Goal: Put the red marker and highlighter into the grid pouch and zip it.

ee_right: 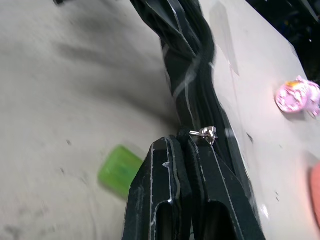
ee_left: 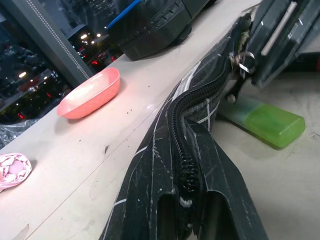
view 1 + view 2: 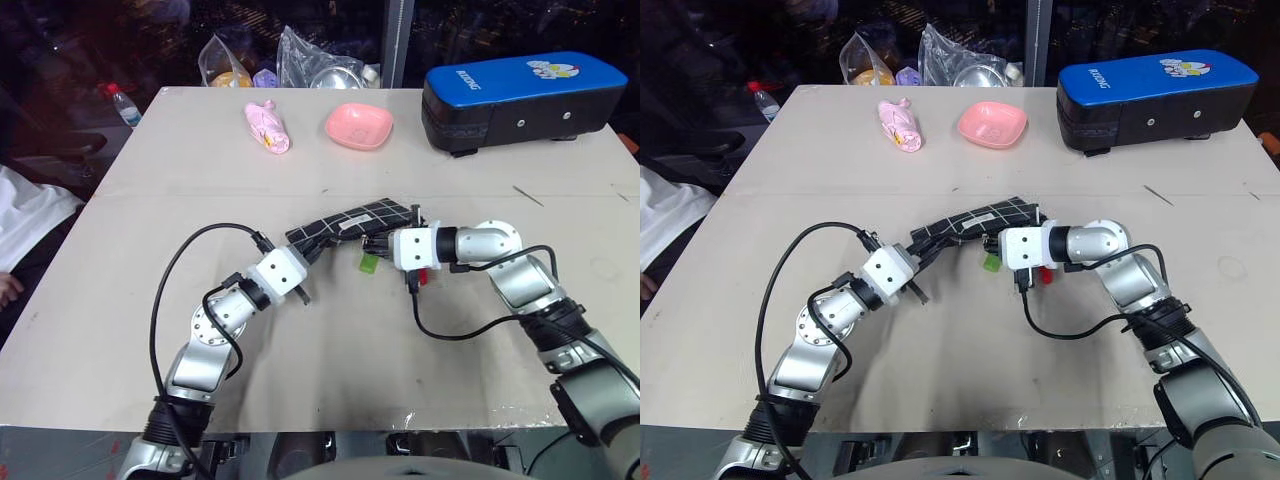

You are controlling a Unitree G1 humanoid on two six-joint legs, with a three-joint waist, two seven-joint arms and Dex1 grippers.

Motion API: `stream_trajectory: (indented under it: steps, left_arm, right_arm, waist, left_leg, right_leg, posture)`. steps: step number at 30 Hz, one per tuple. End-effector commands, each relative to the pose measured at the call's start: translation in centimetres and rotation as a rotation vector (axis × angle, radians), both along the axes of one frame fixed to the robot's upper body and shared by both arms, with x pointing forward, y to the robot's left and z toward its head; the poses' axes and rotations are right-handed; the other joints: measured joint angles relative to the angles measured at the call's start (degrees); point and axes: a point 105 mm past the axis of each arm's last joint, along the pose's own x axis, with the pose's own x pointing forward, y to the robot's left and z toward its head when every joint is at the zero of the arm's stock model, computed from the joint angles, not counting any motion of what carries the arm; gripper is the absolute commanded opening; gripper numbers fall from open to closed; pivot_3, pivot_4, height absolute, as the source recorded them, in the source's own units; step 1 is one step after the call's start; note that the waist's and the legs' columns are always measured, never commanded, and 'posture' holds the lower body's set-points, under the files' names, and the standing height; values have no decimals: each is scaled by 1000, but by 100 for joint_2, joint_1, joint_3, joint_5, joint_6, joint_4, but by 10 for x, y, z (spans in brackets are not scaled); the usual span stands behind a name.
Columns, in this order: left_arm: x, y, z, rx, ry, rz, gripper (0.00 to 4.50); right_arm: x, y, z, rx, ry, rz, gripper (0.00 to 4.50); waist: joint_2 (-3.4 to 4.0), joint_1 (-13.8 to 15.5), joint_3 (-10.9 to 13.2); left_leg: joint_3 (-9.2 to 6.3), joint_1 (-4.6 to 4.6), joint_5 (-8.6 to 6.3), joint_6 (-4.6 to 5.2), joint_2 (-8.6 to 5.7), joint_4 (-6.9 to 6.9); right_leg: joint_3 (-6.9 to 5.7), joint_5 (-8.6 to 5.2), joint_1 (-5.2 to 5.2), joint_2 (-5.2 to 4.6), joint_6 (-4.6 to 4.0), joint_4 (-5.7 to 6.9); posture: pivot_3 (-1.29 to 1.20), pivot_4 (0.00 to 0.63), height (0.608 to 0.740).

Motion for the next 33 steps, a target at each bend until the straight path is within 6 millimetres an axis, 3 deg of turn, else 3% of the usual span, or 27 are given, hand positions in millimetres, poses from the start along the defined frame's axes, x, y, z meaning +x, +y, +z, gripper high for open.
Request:
stream_trajectory:
  steps: [1, 13, 19, 20, 22, 26, 32, 33]
  left_arm:
    - [-2, -9, 15, -14, -67, -28, 0]
    - [-5, -20, 8, 0, -46, -76, 0]
    - [4, -9, 13, -15, -65, -28, 0]
    - [5, -8, 13, -18, -66, -23, 0]
    - [5, -8, 13, -21, -66, -21, 0]
    - [4, -6, 13, -39, -67, -7, 0]
    - [3, -5, 22, -78, -76, 4, 0]
    - [4, -5, 23, -84, -79, 5, 0]
  right_arm:
    - [-10, 14, 13, 18, -54, 66, 54]
    - [-10, 35, 25, 61, -79, 100, 54]
    - [-11, 30, 20, 52, -34, 62, 54]
    - [-10, 27, 19, 46, -21, 45, 620]
    - [-10, 23, 19, 42, -9, 28, 1309]
    - [-18, -13, 29, 226, 175, -96, 3097]
    - [-18, -40, 48, 469, 396, -278, 3097]
    - [-14, -42, 53, 530, 428, -327, 2858]
  waist:
    - [0, 0, 0]
    - [0, 0, 0]
    - [0, 1, 0]
    - [0, 7, 0]
    - [0, 8, 0]
    - [-1, 58, -1]
    - [-1, -7, -1]
    - [-1, -8, 0]
  left_leg:
    - [0, 0, 0, 0, 0, 0]
    - [1, 0, 0, 0, 0, 2]
    - [0, 0, 0, 0, 0, 2]
    - [0, 0, 0, 0, 0, 2]
    - [0, -1, 0, 0, 0, 2]
    - [-5, -2, 0, 0, 0, 2]
    - [-6, 4, -1, 1, 1, 1]
    - [-9, 4, -1, 2, 3, 0]
  right_leg:
    - [0, 0, 0, 0, 0, 0]
    - [0, 0, 0, 0, 0, 1]
    - [-1, 0, 0, 0, 0, 2]
    - [0, 0, 0, 0, 0, 1]
    - [-1, 0, 0, -1, 0, 0]
    - [-6, 0, 3, -2, 0, -2]
    - [-3, 4, 3, 0, -6, 5]
    - [-3, 4, 3, 3, -7, 5]
  posture:
    - [0, 150, 740]
    - [0, 150, 740]
    - [0, 150, 740]
    - [0, 150, 740]
    - [0, 150, 740]
    - [0, 150, 740]
    - [0, 150, 740]
    - [0, 150, 740]
